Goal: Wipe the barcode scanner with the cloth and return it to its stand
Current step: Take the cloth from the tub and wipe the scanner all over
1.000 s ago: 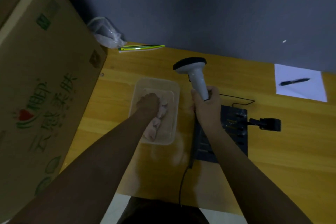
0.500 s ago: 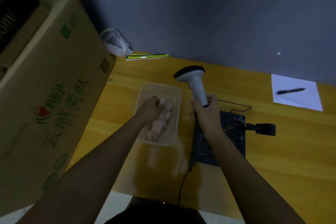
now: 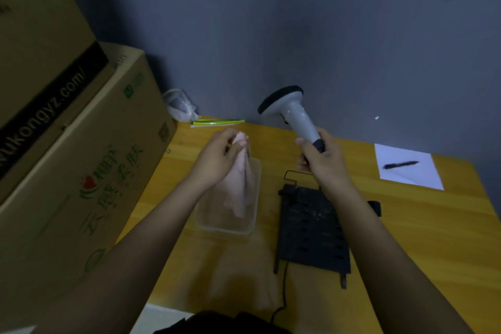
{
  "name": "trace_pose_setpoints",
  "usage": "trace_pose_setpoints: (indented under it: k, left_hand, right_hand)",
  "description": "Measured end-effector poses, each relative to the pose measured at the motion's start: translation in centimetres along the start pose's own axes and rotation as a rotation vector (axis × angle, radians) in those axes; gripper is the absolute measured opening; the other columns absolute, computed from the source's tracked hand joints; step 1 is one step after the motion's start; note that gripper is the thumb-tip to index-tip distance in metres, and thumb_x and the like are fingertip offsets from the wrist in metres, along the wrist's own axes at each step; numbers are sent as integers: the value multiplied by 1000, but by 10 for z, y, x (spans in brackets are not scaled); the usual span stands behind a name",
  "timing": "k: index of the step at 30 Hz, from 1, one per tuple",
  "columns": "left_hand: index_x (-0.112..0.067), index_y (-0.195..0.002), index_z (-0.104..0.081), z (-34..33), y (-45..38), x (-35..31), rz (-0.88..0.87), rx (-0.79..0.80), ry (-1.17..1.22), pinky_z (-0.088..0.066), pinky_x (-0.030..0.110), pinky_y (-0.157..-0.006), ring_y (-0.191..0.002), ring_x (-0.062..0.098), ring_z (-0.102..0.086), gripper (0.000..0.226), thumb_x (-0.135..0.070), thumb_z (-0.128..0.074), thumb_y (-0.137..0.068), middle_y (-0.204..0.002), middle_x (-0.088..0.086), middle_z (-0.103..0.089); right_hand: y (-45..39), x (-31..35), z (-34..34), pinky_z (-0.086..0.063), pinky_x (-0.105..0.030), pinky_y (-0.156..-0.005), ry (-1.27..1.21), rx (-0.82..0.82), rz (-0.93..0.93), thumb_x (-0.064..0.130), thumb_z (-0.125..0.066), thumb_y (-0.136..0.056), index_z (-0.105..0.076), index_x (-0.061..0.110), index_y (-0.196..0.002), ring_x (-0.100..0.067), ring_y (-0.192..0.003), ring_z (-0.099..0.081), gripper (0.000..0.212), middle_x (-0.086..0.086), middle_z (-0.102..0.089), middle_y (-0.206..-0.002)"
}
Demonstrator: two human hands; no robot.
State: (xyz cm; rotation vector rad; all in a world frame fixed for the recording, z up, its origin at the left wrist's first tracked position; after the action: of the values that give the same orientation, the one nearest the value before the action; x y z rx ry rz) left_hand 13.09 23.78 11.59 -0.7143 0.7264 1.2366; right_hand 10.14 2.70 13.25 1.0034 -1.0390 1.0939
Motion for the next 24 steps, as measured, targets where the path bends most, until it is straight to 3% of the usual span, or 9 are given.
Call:
trace_pose_setpoints:
  k: [2,4,9,13,16,18,22,24]
  left_hand:
    - [-18,-95,-47,11,-2,-19,-35,-42,-254,-46,39,-70,-89,32,-58,22,-39,-39,-93,-94,11,-61]
    - [-16,-99,-41,20,-4,-35,-58,-79,-401,-36,35,-61,-84,34,-60,23,-38,-33,-97,-81,9,-56]
    - [-7,-102,-38,33,-7,-69,-109,-89,-317,-29,34,-50,-71,37,-60,32,-38,-30,-98,-70,9,-52]
    - [-14,-88,-35,49,2,-90,-145,-181,-130,-25,33,-45,-71,39,-58,26,-38,-33,-98,-60,-3,-44]
    - [-17,-90,-36,64,15,-110,-178,-296,-36,-28,36,-48,-72,39,-58,24,-39,-32,-97,-61,-7,-45]
    - [-12,-93,-39,69,22,-131,-260,-332,2,-34,35,-49,-68,28,-58,31,-42,-32,-95,-66,-6,-52]
    - [-19,-91,-38,53,15,-158,-368,-191,74,-35,21,-55,-67,6,-51,16,-33,-36,-97,-78,-15,-51]
    - [-20,-86,-35,35,9,-157,-396,-74,34,-35,24,-55,-61,5,-45,17,-32,-36,-97,-71,-13,-47]
  right_hand:
    - [-2,26,7,-52,-31,-52,125,39,115,24,-54,-93,-53,27,-103,-14,-53,-53,11,-1,-50,-71]
    - [-2,51,12,-47,-37,-49,355,59,245,31,-53,-93,-50,22,-99,-22,-54,-56,11,-2,-52,-68]
    - [6,70,16,-50,-44,-51,718,44,360,43,-53,-91,-41,17,-90,-28,-60,-61,28,-13,-63,-72]
    - [12,66,18,-48,-43,-49,704,-11,351,41,-57,-89,-41,15,-88,-30,-58,-60,31,-16,-62,-70]
    - [17,63,19,-46,-41,-48,671,-16,336,40,-58,-88,-41,17,-86,-31,-58,-60,29,-16,-62,-69]
    - [20,63,19,-41,-37,-47,676,-1,336,41,-59,-87,-41,19,-84,-29,-57,-59,29,-14,-63,-67]
    - [26,68,15,-42,-40,-48,617,56,352,40,-62,-84,-41,22,-77,-29,-59,-59,29,-13,-59,-65]
    - [30,69,14,-45,-44,-52,567,75,344,38,-64,-83,-43,23,-75,-32,-61,-59,27,-14,-59,-67]
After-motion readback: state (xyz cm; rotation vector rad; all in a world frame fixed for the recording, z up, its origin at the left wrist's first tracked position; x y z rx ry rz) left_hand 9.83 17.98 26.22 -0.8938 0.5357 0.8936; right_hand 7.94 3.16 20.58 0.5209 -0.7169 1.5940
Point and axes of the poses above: each hand's wrist, its own y-axis away from the middle knuckle, its own z-axis out of the back of the hand, x = y × z, the point moved 7 cm from there along -y, towards the middle knuckle
